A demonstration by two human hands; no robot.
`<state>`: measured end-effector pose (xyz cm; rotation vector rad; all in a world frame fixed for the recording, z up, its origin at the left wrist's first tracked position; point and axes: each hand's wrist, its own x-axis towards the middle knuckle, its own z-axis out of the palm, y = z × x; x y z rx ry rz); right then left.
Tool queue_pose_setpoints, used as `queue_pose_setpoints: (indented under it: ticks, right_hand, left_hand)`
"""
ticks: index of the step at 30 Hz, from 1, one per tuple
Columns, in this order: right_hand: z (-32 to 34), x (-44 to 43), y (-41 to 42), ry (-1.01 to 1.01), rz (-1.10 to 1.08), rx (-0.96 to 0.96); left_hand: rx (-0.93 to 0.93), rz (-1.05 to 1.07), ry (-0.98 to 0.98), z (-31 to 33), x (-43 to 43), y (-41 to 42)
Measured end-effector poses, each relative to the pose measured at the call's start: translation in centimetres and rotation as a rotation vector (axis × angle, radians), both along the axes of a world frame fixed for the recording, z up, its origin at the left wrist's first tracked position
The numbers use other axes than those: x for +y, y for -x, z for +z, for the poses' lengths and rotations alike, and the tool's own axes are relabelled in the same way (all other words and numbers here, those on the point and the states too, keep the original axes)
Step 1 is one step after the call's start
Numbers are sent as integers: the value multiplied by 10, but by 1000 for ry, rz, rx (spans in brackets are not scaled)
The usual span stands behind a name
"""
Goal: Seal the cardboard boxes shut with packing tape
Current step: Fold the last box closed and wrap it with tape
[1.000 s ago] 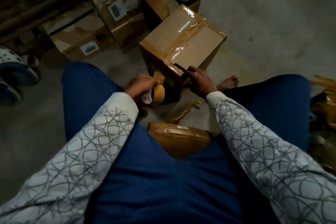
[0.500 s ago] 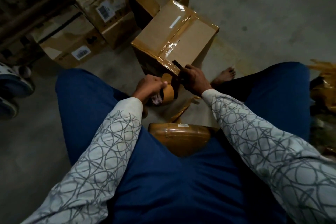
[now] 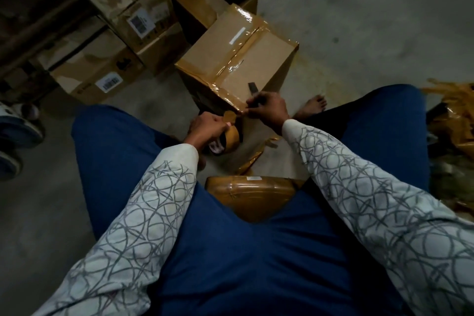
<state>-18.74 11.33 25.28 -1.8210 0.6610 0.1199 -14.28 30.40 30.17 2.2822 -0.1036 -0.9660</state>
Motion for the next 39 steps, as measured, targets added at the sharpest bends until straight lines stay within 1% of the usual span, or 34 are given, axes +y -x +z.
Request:
queue_pose_setpoints:
  ticks: [1,2,3,4,6,8,10,12,15,18,20,22,24,25,27,28,29,31,32,33,35,36,39]
  right_hand:
    - [3,0,1,-185,3,24]
    - [5,-1,3,-324,27,40]
    - [6,0,3,-379,57,45]
    - [7,1,3,-338,101,46]
    - [10,5,0,-166,141,22]
    - [11,6,-2,-9,102,-32]
    - [13,0,-4,32,33,-64]
    - [18,-7,-6,-1,-52,-50]
    - [23,-16,-9,-113,-198,-54]
    - [28,-26,-11,-224,-359,-111]
    - [31,-34,-14,-336,-440,-131]
    - [34,-42,-19,-403,-445,-138]
    - [32,-52,-27,-402,-368,-135]
    - [31,-56,-30,-403,-334,-132]
    - [32,-61,-38,-411,-310,-98]
    - [32,-64,-42,-397,-313,-73]
    - [31,-67,-47,-386,-324,-44]
    - [29,-74,-58,-334,-334,10]
    - [27,-79,-63,-268,-315,26]
    - [23,-86,-69,-143,-247,52]
    - [19,-95,-79,214,-28,127]
    - [17,-97,-83,358,34,135]
    - [16,-100,-96,576,111,124]
  left_hand:
    - [0,4,11,0,-1,0]
    - [3,13,26,0,-3,0]
    - [8,28,41,1,-4,0]
    - [21,50,54,3,-5,0]
    - [47,114,70,7,-6,-1]
    - [48,160,76,8,-7,-4]
    - [51,230,105,9,-7,-6]
    - [95,332,170,7,-5,-9]
    - [153,481,272,8,-3,-10]
    - [117,603,293,1,-3,-16]
    - [96,680,310,7,-4,-16]
    - [63,762,302,9,-4,-17]
    - [-17,818,294,3,-2,-24]
    - [-53,857,280,-13,4,-34]
    - [-76,949,220,-71,21,-61]
    - [-73,969,199,-76,25,-67]
    - [-61,969,203,-61,24,-64]
    - [-21,968,236,-20,14,-52]
    - [15,963,240,-21,14,-52]
    - [60,959,247,-26,13,-54]
    - [144,941,257,-34,12,-58]
    - [195,936,271,-34,11,-59]
    - [267,930,306,-38,5,-69]
